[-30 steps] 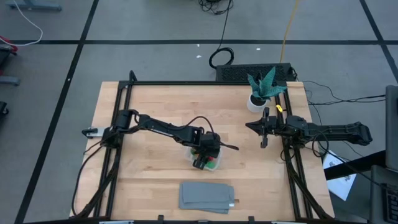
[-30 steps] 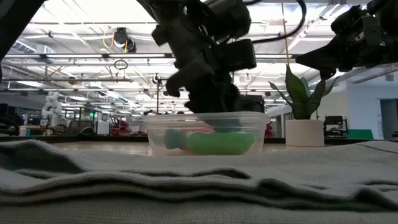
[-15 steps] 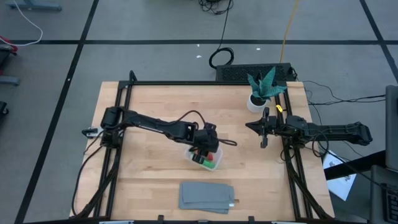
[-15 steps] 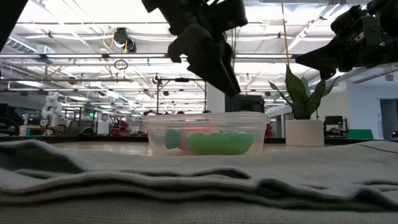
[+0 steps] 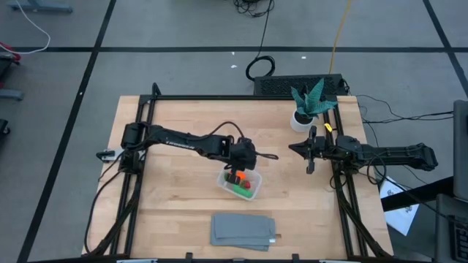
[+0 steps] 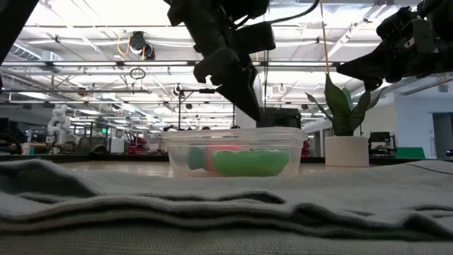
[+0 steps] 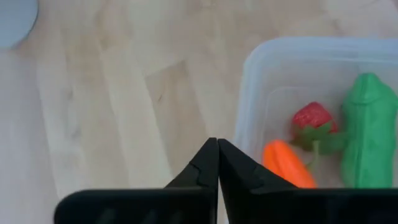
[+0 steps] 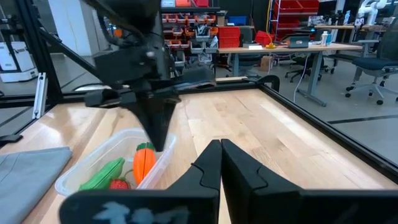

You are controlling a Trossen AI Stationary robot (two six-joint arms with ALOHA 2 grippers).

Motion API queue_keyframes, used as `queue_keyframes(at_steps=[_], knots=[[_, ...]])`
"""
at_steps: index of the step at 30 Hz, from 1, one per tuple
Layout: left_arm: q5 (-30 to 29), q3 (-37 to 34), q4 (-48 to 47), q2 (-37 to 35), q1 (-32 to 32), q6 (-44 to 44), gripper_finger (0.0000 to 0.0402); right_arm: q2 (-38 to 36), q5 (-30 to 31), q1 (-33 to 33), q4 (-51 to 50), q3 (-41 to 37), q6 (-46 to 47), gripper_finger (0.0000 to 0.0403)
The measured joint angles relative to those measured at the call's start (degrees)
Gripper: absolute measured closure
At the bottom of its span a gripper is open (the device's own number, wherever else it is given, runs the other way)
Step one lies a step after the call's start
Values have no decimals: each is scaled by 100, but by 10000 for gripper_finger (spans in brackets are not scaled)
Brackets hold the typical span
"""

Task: Pick and placing Produce into tupperware
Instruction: Adjust the transparent bin

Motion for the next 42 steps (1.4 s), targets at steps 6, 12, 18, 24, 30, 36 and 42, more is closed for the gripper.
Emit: queue_keyframes(at_steps=[6,12,18,24,30,36,42], knots=[[-186,-224,-94,0,187,-224,399,0,0,-1,-2,0,-11,403],[-203,-697,248,2,274,-348,400,0,0,-1,0,0,-13,403],[-208,-773,194,4,272,-505,399,0,0,-1,0,0,-17,403],[-220,-776,65,4,224,-681,395,0,0,1,0,0,-17,403],[-221,-776,-43,4,121,-892,399,0,0,0,1,0,-17,403],[-177,-778,-120,4,-7,-1004,399,0,0,1,1,0,-17,403],[-166,-778,-150,4,-112,-1118,393,0,0,-1,4,0,-15,403]])
